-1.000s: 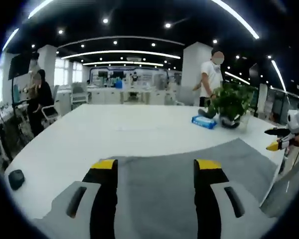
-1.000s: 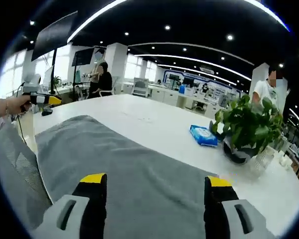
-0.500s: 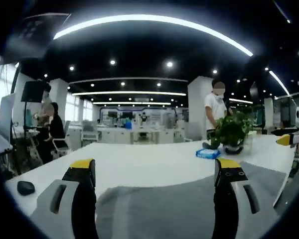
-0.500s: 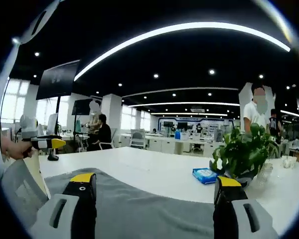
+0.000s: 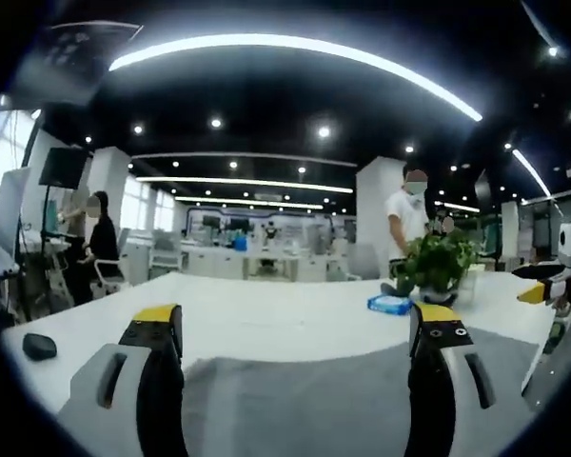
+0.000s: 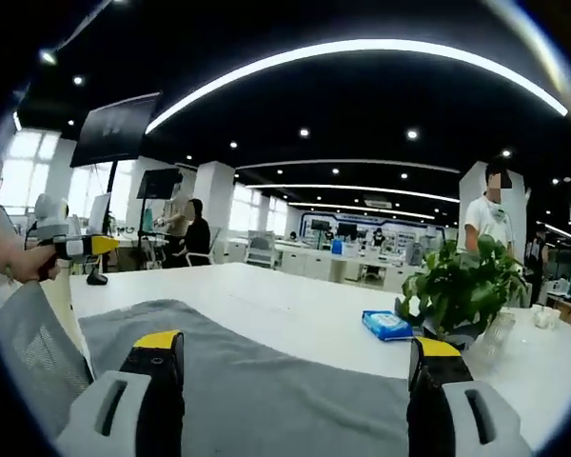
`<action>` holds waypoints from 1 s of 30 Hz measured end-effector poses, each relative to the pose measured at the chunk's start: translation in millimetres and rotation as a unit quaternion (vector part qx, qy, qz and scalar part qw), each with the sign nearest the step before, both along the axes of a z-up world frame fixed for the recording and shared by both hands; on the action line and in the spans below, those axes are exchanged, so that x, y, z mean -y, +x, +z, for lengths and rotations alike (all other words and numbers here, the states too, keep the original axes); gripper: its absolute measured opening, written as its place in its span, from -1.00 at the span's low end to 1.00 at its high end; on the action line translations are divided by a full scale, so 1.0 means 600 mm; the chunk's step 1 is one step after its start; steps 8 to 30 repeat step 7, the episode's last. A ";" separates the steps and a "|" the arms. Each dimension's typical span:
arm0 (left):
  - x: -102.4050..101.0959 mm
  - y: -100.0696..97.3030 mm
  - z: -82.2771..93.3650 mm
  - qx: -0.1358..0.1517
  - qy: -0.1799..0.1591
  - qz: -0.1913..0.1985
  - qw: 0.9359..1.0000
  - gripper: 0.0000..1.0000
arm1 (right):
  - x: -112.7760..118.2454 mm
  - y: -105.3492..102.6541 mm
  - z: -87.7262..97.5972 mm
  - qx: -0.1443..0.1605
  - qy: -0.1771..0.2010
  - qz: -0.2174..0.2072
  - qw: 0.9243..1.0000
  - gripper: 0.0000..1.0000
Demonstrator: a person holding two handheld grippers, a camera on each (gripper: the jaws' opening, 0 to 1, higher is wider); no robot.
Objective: Open the folded towel by lifting each exposed corner and separating the folded layers until the towel lies flat within the target outline without major curled edges
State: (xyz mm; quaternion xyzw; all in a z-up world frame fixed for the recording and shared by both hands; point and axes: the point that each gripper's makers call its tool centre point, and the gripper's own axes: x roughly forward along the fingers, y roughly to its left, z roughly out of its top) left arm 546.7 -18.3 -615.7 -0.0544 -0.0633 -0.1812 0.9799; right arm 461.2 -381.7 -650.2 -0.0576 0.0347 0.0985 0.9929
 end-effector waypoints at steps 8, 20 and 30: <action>0.012 0.001 -0.015 -0.027 -0.005 -0.014 1.000 0.99 | -0.014 0.001 -0.017 -0.030 0.003 0.015 0.999 0.99; 0.012 0.001 -0.015 -0.027 -0.005 -0.014 1.000 0.99 | -0.014 0.001 -0.017 -0.030 0.003 0.015 0.999 0.99; 0.012 0.001 -0.015 -0.027 -0.005 -0.014 1.000 0.99 | -0.014 0.001 -0.017 -0.030 0.003 0.015 0.999 0.99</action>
